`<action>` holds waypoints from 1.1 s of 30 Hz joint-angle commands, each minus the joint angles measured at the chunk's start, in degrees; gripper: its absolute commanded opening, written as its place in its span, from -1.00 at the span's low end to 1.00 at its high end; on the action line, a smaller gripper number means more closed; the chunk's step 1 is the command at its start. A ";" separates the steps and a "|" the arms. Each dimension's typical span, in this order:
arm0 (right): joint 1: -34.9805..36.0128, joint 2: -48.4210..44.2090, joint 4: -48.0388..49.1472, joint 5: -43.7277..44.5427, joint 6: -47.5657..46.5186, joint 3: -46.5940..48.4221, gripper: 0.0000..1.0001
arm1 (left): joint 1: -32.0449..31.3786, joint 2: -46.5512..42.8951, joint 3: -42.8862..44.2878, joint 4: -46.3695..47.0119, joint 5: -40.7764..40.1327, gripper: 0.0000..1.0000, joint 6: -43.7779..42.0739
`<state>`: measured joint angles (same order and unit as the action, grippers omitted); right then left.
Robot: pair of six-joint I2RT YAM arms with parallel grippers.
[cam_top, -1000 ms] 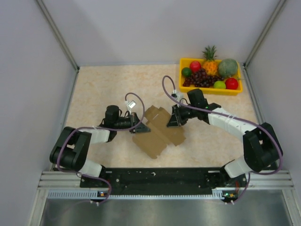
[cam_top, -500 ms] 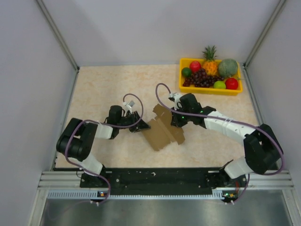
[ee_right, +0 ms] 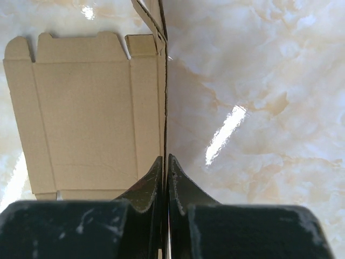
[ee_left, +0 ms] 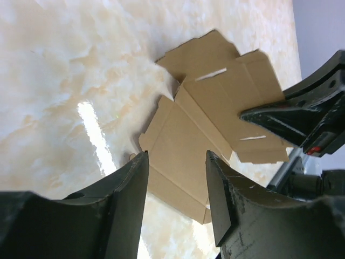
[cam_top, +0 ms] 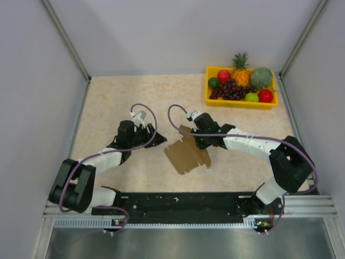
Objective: Fold the paper box
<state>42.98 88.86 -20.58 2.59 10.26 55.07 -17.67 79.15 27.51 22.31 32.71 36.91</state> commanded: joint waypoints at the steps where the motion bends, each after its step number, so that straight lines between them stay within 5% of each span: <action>1: 1.14 1.05 -2.45 4.89 0.81 2.41 -1.00 | -0.08 -9.18 -1.40 -5.70 -8.89 0.01 -1.49; 5: 1.23 -0.09 -2.10 3.74 1.16 2.24 -1.00 | -0.61 -5.87 -2.19 7.02 2.42 0.04 11.11; 8: 1.32 -0.44 -0.34 4.09 0.73 1.18 -1.00 | -3.33 -1.21 -1.93 20.20 3.24 0.05 21.24; 12: 1.32 -1.40 1.59 2.69 0.20 -0.22 -1.00 | -8.85 2.23 1.32 26.90 -1.49 0.04 15.77; 14: 1.40 -1.76 2.56 1.98 -0.42 -0.66 -1.00 | -9.57 3.54 1.24 29.10 -6.50 -0.20 7.76; 18: 1.40 -2.29 4.23 1.88 -2.61 -1.71 -1.00 | -8.52 11.18 0.09 46.31 -7.05 -0.09 14.14; 25: 1.40 -2.90 4.93 1.89 -4.55 -2.33 -1.00 | -8.69 23.23 4.84 52.56 -4.76 -0.05 36.80; 27: 1.40 -2.99 5.02 1.46 -4.99 -2.25 -1.00 | -8.96 23.24 4.57 53.29 -5.90 0.01 37.62; 33: 1.40 -2.90 5.02 1.28 -5.43 -2.16 -1.00 | -9.05 20.51 8.70 33.14 -4.15 -0.04 35.95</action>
<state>43.77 87.79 -16.69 3.38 6.39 53.25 -26.41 102.35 32.21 65.58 27.40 70.50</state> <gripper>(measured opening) 0.010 0.502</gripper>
